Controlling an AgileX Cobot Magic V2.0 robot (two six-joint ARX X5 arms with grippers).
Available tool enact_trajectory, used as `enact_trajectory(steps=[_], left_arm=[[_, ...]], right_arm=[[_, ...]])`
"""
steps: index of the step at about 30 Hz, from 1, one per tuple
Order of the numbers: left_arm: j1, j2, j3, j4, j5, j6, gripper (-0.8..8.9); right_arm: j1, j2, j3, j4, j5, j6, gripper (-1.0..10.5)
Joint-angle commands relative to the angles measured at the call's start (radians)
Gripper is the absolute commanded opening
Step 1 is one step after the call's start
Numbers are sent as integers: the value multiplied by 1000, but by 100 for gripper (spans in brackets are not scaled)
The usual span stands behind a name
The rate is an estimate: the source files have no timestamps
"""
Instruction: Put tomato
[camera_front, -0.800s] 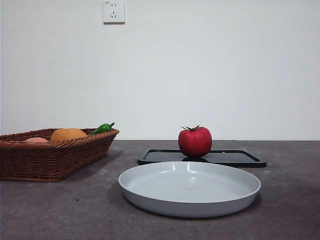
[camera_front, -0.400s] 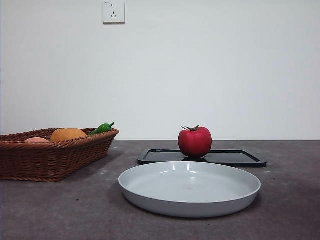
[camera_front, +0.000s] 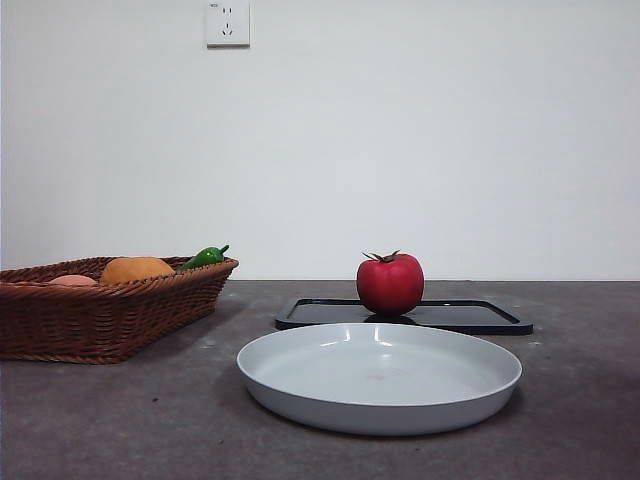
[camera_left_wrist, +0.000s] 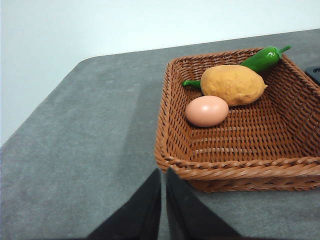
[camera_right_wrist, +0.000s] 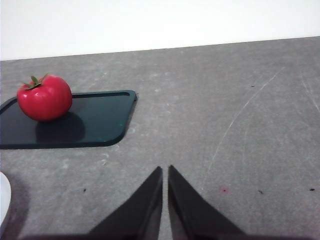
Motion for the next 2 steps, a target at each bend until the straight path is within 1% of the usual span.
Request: enact_trajectory(steps=[1,2], left_arm=[[2,-2,-20,-4,-1,-10,16],[2,-2,-20,-4,-1,-10,16]], right_arm=[[0,-3,-5,8,3,10,8],[0,-3,-5,8,3,10,8]])
